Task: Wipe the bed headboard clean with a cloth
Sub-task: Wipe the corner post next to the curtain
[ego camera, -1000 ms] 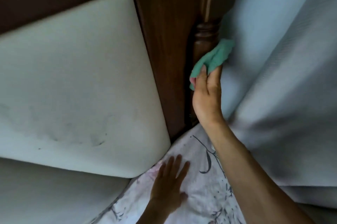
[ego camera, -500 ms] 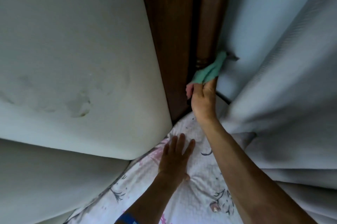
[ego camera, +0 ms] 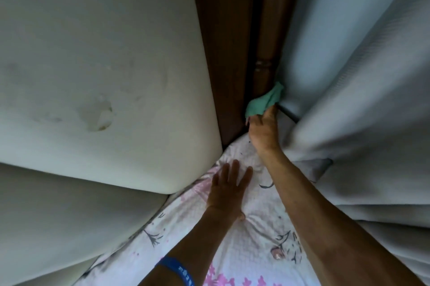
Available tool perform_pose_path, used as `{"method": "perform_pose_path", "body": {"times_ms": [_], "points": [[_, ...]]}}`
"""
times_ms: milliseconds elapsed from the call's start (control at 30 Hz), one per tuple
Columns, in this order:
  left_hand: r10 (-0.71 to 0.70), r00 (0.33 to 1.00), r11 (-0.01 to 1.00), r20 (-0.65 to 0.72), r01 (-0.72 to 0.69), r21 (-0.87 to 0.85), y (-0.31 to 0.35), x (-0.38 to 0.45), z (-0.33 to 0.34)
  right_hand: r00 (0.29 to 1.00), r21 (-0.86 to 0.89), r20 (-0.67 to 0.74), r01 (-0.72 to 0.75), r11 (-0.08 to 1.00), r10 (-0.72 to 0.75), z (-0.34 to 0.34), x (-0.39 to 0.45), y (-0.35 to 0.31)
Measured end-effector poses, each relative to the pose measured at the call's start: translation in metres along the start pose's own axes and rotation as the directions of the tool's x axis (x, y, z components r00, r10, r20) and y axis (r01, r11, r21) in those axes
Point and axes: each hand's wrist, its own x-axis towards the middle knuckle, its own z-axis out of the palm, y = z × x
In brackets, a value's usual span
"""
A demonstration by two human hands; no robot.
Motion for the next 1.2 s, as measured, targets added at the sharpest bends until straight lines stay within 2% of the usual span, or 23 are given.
{"method": "perform_pose_path", "body": {"times_ms": [100, 167, 200, 233, 267, 300, 333, 367, 400, 433, 467, 500, 533, 600, 633, 700, 767, 867, 933, 1000, 1067, 1133, 1200], "points": [[0.001, 0.999, 1.000, 0.050, -0.001, 0.009, -0.003, 0.001, -0.009, 0.976, 0.098, -0.099, 0.203, 0.974, -0.194, 0.008, 0.002, -0.033], [-0.003, 0.994, 1.000, 0.112, 0.005, -0.019, -0.003, -0.005, -0.027, 0.930, 0.071, -0.161, 0.345, 0.936, -0.331, 0.013, 0.008, -0.056], [-0.005, 0.994, 0.999, 0.107, 0.009, -0.039, -0.001, -0.010, -0.042, 0.931, 0.054, -0.140, 0.347, 0.936, -0.337, 0.011, 0.008, -0.062], [-0.005, 0.999, 0.999, 0.032, 0.007, -0.054, 0.003, -0.016, -0.057, 0.946, 0.047, -0.102, 0.313, 0.949, -0.307, 0.005, 0.008, -0.061], [0.002, 0.994, 0.999, -0.113, -0.008, -0.049, 0.007, -0.023, -0.071, 0.964, 0.046, -0.054, 0.264, 0.963, -0.262, -0.002, 0.005, -0.060], [0.039, 0.950, 0.999, -0.310, -0.043, -0.009, 0.011, -0.032, -0.087, 0.976, 0.047, -0.009, 0.216, 0.975, -0.216, -0.009, 0.002, -0.060], [0.103, 0.869, 0.995, -0.485, -0.085, 0.059, 0.015, -0.039, -0.100, 0.986, 0.048, 0.001, 0.168, 0.985, -0.168, -0.013, -0.004, -0.064], [0.178, 0.752, 0.984, -0.634, -0.120, 0.134, 0.017, -0.045, -0.111, 0.988, 0.058, -0.006, 0.157, 0.986, -0.157, -0.015, -0.006, -0.068], [0.222, 0.650, 0.974, -0.727, -0.111, 0.199, 0.020, -0.050, -0.122, 0.984, 0.062, -0.023, 0.177, 0.982, -0.176, -0.015, -0.009, -0.075], [0.230, 0.598, 0.968, -0.768, -0.060, 0.243, 0.022, -0.056, -0.134, 0.976, 0.065, -0.046, 0.215, 0.974, -0.212, -0.013, -0.011, -0.082], [0.233, 0.580, 0.958, -0.780, -0.002, 0.285, 0.023, -0.062, -0.146, 0.964, 0.064, -0.070, 0.260, 0.963, -0.256, -0.010, -0.013, -0.091], [0.218, 0.602, 0.948, -0.769, 0.057, 0.313, 0.023, -0.066, -0.157, 0.956, 0.071, -0.085, 0.286, 0.956, -0.279, -0.007, -0.013, -0.095], [0.177, 0.661, 0.931, -0.730, 0.129, 0.342, 0.022, -0.070, -0.166, 0.959, 0.084, -0.084, 0.278, 0.957, -0.271, -0.005, -0.014, -0.096], [0.100, 0.765, 0.869, -0.636, 0.243, 0.430, 0.017, -0.073, -0.172, 0.984, 0.101, -0.039, 0.178, 0.979, -0.175, -0.010, -0.015, -0.088], [0.093, 0.780, 0.826, -0.619, 0.287, 0.485, 0.013, -0.074, -0.172, 0.992, 0.101, -0.007, 0.125, 0.987, -0.125, -0.014, -0.015, -0.085], [0.104, 0.790, 0.756, -0.604, 0.332, 0.564, 0.007, -0.071, -0.167, 0.992, 0.056, 0.020, 0.123, 0.991, -0.124, -0.020, -0.016, -0.088], [0.101, 0.792, 0.705, -0.602, 0.370, 0.605, 0.006, -0.067, -0.166, 0.962, 0.069, -0.029, 0.272, 0.960, -0.271, -0.020, -0.016, -0.111], [0.115, 0.784, 0.695, -0.610, 0.375, 0.613, 0.008, -0.065, -0.167, 0.895, 0.135, -0.060, 0.446, 0.885, -0.442, -0.019, -0.010, -0.141], [0.114, 0.788, 0.704, -0.605, 0.366, 0.609, 0.009, -0.067, -0.168, 0.924, 0.060, -0.015, 0.383, 0.922, -0.383, -0.023, -0.009, -0.133], [0.108, 0.796, 0.706, -0.595, 0.360, 0.610, 0.010, -0.070, -0.171, 0.975, 0.027, 0.017, 0.223, 0.974, -0.223, -0.028, -0.012, -0.118], [0.105, 0.804, 0.702, -0.585, 0.357, 0.616, 0.010, -0.071, -0.172, 0.988, 0.014, -0.020, 0.155, 0.988, -0.155, -0.031, -0.012, -0.120], [0.115, 0.800, 0.704, -0.589, 0.353, 0.617, 0.009, -0.071, -0.172, 0.961, 0.046, -0.099, 0.263, 0.964, -0.257, -0.032, -0.006, -0.144], [0.129, 0.803, 0.698, -0.581, 0.342, 0.628, 0.008, -0.071, -0.171, 0.908, 0.145, -0.106, 0.418, 0.897, -0.406, -0.035, 0.002, -0.166]]}}
